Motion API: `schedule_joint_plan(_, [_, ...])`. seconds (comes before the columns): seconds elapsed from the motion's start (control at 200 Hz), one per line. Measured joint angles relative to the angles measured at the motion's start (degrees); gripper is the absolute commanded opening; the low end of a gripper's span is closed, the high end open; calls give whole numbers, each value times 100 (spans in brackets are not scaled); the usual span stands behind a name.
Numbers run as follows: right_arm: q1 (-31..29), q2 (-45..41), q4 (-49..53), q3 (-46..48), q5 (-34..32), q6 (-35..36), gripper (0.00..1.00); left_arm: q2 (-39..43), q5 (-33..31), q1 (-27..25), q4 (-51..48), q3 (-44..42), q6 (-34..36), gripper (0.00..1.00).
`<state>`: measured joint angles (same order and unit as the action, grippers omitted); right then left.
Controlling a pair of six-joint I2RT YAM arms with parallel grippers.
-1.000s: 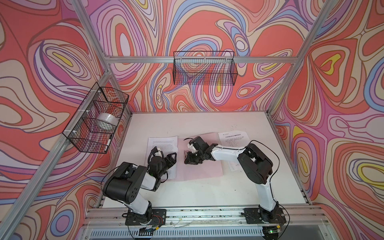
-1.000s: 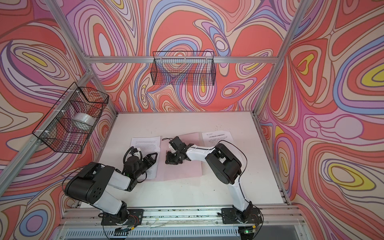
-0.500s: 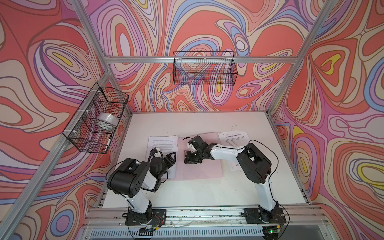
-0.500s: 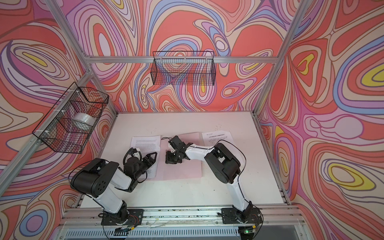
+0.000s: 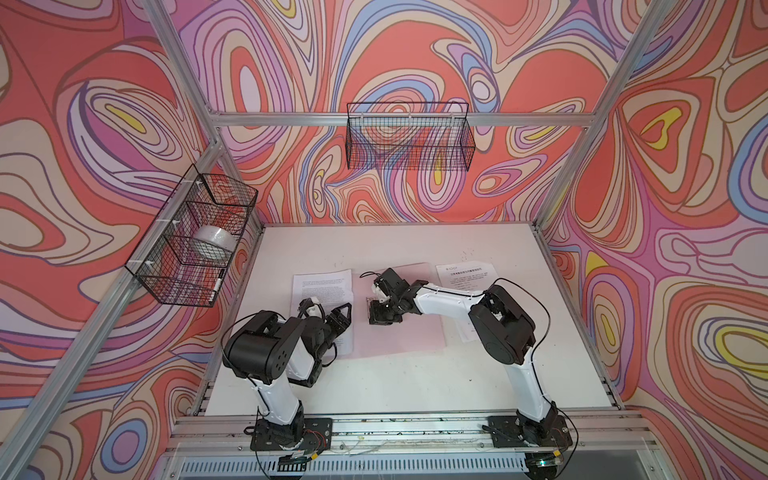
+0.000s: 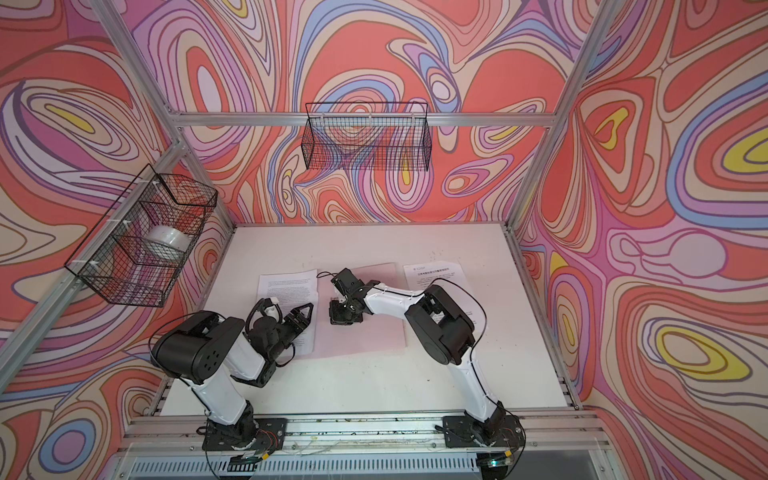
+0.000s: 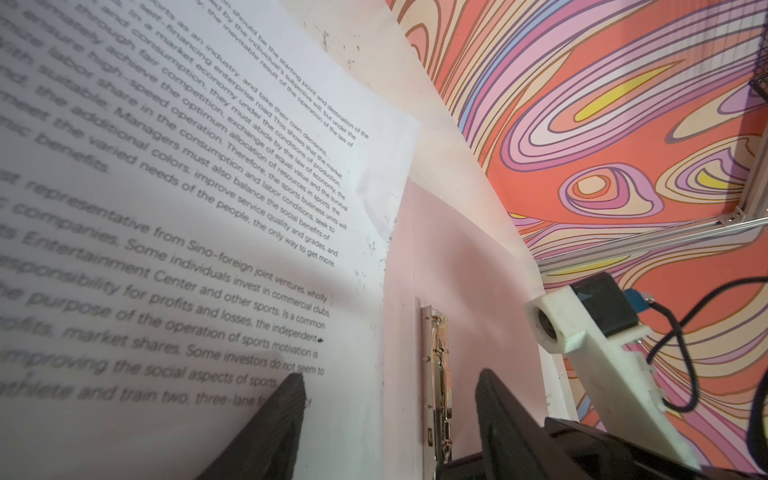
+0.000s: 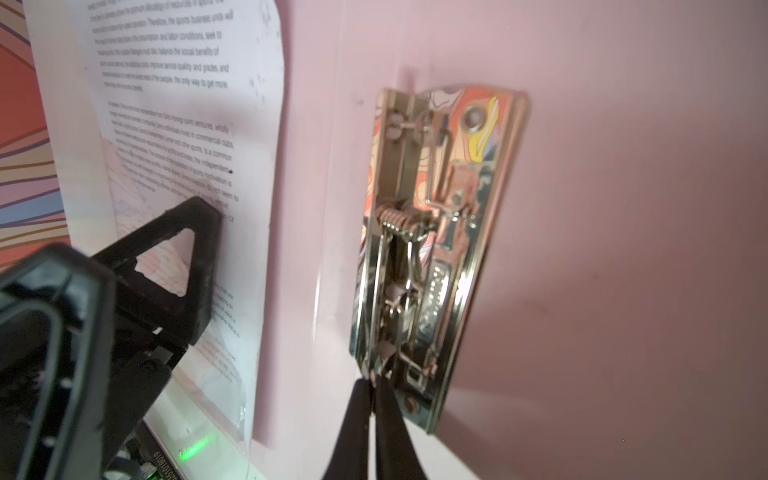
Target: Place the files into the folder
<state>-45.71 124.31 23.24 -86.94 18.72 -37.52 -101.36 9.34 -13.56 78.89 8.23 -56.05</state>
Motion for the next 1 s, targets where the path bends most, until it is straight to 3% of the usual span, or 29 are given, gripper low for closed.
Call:
schedule_joint_plan(0.371, [26,-144,-94,166,-168,243,0,-149,7,0,262,-13,-37,66])
schedule_joint_plan(0.907, [551,-422,-498,540,1110,-334,0,-157,28,0,256,4,-35,65])
schedule_joint_plan(1.002, [581,-422,-426,481,1163,-352,15,-138,33,0,208,28,-35,65])
